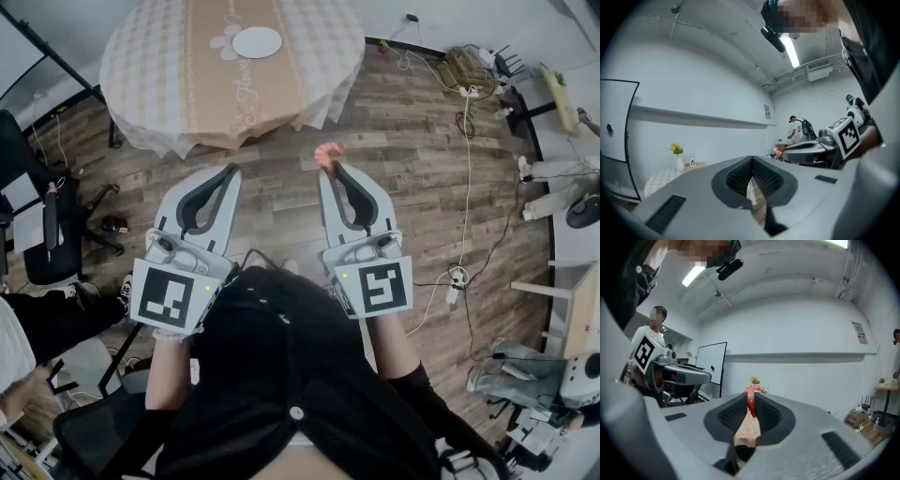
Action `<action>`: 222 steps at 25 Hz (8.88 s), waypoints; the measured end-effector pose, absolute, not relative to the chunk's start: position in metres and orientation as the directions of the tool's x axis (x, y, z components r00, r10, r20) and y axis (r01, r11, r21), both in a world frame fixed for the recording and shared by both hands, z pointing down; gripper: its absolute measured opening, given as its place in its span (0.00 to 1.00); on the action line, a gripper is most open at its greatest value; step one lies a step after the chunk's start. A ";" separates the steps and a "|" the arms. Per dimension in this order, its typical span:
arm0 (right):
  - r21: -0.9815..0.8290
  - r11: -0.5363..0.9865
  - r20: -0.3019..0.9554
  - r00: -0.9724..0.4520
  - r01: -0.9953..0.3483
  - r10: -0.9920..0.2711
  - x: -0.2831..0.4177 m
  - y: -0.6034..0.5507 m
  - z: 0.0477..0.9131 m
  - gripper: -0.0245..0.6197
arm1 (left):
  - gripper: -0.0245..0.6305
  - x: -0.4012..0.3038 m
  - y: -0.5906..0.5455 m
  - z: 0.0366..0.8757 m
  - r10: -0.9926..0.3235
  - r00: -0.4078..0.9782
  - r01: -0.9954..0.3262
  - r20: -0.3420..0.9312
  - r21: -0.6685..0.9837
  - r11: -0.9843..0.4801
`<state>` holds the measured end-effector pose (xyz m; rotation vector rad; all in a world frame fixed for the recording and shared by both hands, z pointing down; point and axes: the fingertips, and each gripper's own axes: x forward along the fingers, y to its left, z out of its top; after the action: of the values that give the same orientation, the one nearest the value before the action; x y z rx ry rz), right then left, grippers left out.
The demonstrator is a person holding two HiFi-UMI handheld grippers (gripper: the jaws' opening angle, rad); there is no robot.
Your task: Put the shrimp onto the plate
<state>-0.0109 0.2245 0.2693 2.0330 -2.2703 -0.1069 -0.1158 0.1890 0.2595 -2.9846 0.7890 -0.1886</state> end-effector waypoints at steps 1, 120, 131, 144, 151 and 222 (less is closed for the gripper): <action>0.115 0.113 0.023 -0.111 -0.987 -0.994 -0.012 0.224 0.270 0.10 | 0.04 -0.116 0.189 0.261 -0.495 0.862 -0.489 0.107 -0.078 -0.869; 0.102 0.133 0.056 -0.128 -0.986 -0.990 0.058 -0.010 0.281 0.10 | 0.04 -0.051 -0.045 0.270 -0.530 0.843 -0.526 0.089 -0.072 -0.848; 0.111 0.132 0.065 -0.126 -0.985 -0.990 0.052 -0.016 0.281 0.10 | 0.04 -0.054 -0.052 0.269 -0.524 0.849 -0.521 0.073 -0.060 -0.852; 0.121 0.187 0.058 -0.181 -0.975 -0.982 0.060 -0.041 0.278 0.10 | 0.04 -0.046 -0.072 0.268 -0.569 0.819 -0.566 0.071 -0.055 -0.822; 0.111 0.242 0.059 -0.237 -0.964 -0.970 0.074 -0.071 0.282 0.10 | 0.04 -0.033 -0.096 0.268 -0.612 0.787 -0.609 0.076 -0.060 -0.791; 0.093 0.616 0.345 -0.555 -0.782 -0.757 0.086 -0.268 0.417 0.10 | 0.04 -0.036 -0.206 0.282 -0.877 0.455 -0.884 0.151 -0.040 -0.466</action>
<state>0.0860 -0.2685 0.4169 1.2349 -2.4926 0.1006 -0.0356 -0.2056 0.2819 -2.7171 1.6457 -0.2399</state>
